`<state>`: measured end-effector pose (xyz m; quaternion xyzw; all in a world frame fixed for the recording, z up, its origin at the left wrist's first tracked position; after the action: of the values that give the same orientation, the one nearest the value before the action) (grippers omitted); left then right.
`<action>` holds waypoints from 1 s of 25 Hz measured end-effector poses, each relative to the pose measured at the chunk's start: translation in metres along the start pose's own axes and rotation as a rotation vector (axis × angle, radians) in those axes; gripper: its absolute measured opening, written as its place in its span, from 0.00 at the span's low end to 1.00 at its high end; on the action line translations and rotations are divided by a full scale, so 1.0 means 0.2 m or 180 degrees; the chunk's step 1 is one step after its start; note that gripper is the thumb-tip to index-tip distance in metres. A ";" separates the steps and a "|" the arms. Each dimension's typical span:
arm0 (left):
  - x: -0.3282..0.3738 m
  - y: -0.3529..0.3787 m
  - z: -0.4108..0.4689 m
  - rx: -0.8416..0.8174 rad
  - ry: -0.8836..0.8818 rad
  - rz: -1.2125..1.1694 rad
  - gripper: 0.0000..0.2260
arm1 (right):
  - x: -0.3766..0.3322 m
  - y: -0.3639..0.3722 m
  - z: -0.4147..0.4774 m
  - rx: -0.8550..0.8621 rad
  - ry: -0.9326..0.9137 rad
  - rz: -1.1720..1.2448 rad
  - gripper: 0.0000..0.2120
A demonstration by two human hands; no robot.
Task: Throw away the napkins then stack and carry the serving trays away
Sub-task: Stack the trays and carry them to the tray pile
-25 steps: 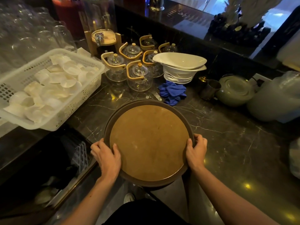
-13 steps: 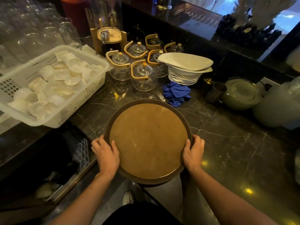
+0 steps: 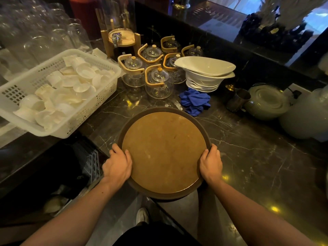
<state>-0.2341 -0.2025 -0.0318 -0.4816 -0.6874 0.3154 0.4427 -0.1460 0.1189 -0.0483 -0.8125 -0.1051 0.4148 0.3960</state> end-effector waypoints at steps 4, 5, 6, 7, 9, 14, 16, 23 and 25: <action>-0.04 -0.05 0.07 -0.0427 0.0139 0.0331 0.26 | -0.02 -0.01 -0.01 -0.0053 0.0062 -0.0369 0.20; -0.06 -0.05 0.09 -0.0518 0.0137 0.0293 0.27 | -0.02 -0.01 -0.02 -0.0065 0.0104 -0.0465 0.20; -0.07 -0.06 0.10 -0.0598 0.0144 0.0234 0.28 | -0.02 -0.02 -0.03 -0.0069 0.0164 -0.0532 0.20; -0.08 -0.06 0.12 -0.0664 0.0157 0.0183 0.28 | -0.02 -0.02 -0.04 -0.0064 0.0241 -0.0576 0.21; -0.09 -0.05 0.14 -0.0764 0.0199 0.0112 0.28 | 0.01 -0.02 -0.08 -0.0036 0.0374 -0.0613 0.21; -0.08 -0.08 0.20 -0.0832 0.0356 -0.0002 0.28 | 0.05 0.02 -0.21 -0.0054 0.0679 -0.0413 0.17; -0.05 -0.13 0.26 -0.0916 0.0381 0.0135 0.30 | 0.03 0.03 -0.25 -0.0090 0.0757 -0.0348 0.14; -0.02 -0.10 0.28 -0.0812 0.0441 -0.0275 0.34 | 0.02 0.07 -0.32 -0.0115 0.0833 -0.0090 0.13; -0.04 -0.09 0.26 -0.0828 0.0356 -0.0355 0.35 | 0.01 0.07 -0.32 -0.0074 0.0898 -0.0104 0.14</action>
<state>-0.2875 -0.2166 -0.0402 -0.5128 -0.7225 0.1712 0.4310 -0.0989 0.0752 -0.0389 -0.8654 -0.0663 0.2887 0.4041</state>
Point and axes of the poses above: each hand's wrist, its own z-axis towards the middle knuckle, its own y-axis out of the palm, x = y × z, the point moved 5 cm from there along z, towards the middle knuckle, and after that the axes turned 14 degrees about -x, right-handed, at the moved point
